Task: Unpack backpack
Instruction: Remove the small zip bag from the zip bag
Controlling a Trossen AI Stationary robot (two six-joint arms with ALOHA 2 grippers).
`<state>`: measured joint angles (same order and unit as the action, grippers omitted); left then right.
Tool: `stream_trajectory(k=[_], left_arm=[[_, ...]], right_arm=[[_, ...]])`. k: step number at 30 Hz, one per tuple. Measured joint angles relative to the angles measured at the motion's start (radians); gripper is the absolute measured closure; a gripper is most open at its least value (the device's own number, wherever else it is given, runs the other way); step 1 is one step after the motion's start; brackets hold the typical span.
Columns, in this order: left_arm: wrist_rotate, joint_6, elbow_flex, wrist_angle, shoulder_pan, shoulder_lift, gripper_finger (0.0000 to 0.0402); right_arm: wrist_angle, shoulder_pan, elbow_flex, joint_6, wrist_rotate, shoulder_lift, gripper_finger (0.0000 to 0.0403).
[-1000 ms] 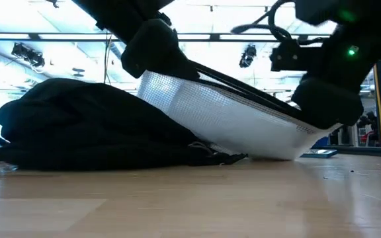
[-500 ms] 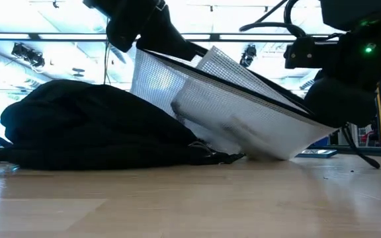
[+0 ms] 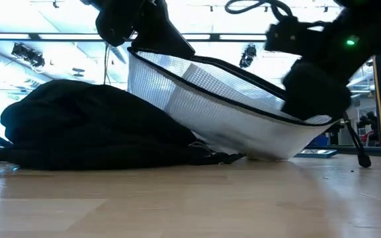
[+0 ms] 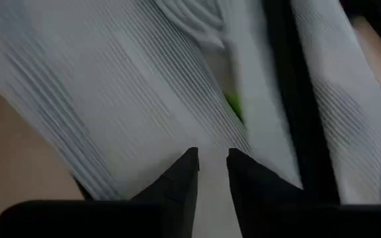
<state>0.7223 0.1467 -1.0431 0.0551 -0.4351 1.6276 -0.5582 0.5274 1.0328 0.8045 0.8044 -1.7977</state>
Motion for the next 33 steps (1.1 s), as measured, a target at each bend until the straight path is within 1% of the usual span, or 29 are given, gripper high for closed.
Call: stream_trajectory(k=[7,12,16,19,23,28,33], left_arm=[[-0.003,-0.009,0.000,0.001,0.000,0.000,0.0367],[-0.044,-0.018,0.000,0.005,0.002,0.000,0.0367],[-0.045,-0.020,0.000,0.005,0.002,0.000,0.0367],[-0.047,-0.020,0.000,0.015,0.002,0.000,0.0367],[-0.047,-0.021,0.000,0.031,0.002,0.000,0.0367],[-0.047,-0.021,0.000,0.030,0.003,0.000,0.0367],[-0.047,-0.021,0.000,0.029,0.003,0.000,0.0367]], right_arm=[[0.302,-0.020,0.000,-0.269,-0.006,0.000,0.0300],[0.429,-0.027,0.001,-0.360,-0.023,0.000,0.0278],[0.465,-0.031,0.001,-0.390,-0.064,0.000,0.0266],[0.489,-0.030,0.001,-0.398,-0.075,0.000,0.0261],[0.553,-0.007,0.022,-0.474,-0.102,0.000,0.0257],[0.570,0.034,0.096,-0.551,-0.110,0.004,0.0259],[0.563,0.038,0.100,-0.540,-0.110,0.001,0.0266]])
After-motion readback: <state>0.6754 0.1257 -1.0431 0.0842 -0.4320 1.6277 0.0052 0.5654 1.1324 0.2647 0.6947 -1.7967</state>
